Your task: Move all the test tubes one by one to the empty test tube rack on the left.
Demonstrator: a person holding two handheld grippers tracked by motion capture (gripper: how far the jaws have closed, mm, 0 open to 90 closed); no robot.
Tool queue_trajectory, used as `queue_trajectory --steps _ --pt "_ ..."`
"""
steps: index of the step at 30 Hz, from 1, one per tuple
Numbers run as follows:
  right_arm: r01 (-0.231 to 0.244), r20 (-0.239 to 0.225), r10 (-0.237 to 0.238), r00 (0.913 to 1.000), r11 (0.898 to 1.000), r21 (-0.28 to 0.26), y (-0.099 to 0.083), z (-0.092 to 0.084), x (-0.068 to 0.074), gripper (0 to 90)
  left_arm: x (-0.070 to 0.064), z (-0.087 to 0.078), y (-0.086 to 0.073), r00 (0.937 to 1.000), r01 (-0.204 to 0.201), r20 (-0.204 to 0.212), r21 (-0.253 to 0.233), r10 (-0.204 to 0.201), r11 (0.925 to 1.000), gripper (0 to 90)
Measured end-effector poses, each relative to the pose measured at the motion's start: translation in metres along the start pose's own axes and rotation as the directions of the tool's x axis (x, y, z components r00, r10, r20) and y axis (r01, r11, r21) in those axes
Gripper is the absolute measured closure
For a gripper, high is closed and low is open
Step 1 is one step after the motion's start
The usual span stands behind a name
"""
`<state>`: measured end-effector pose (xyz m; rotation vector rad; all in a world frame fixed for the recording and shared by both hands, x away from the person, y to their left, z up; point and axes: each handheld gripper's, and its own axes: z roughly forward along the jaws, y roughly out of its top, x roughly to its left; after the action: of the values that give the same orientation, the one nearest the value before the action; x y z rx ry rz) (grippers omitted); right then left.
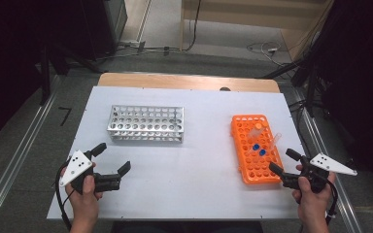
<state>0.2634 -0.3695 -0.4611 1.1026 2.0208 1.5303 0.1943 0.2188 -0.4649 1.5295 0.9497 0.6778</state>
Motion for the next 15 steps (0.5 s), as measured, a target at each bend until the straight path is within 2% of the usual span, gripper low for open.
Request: queue_trajectory --steps 4,5,8,12,14,15 --pt "0.027 -0.004 -0.027 0.9996 1.0 0.009 0.002 0.002 0.007 8.7 -0.002 0.002 -0.001 1.0 -0.003 0.006 0.011 0.003 0.9999 0.0" --pt "0.033 -0.02 -0.033 0.9993 0.999 0.011 0.003 0.003 0.011 12.3 -0.003 0.002 -0.001 1.0 -0.003 0.009 0.014 0.003 0.9999 0.0" --pt "0.046 -0.034 -0.045 0.9984 0.999 0.019 0.004 0.005 0.015 14.3 -0.004 0.004 -0.002 0.9999 0.0 0.012 0.018 0.0 0.9998 0.0" --pt "0.047 -0.052 -0.044 0.9977 0.997 0.056 0.002 0.013 0.018 25.6 -0.007 0.004 -0.002 0.9998 -0.009 0.019 0.027 0.008 0.9996 0.0" --pt "0.055 -0.045 -0.052 0.9976 0.997 0.062 0.002 0.014 0.018 27.4 -0.009 0.005 -0.002 0.9997 -0.021 0.013 0.033 0.02 0.9992 0.0" --pt "0.037 -0.044 -0.034 0.9985 0.995 0.088 0.001 0.018 0.018 33.1 -0.011 0.005 -0.001 0.9996 -0.027 0.013 0.037 0.027 0.9989 0.0"
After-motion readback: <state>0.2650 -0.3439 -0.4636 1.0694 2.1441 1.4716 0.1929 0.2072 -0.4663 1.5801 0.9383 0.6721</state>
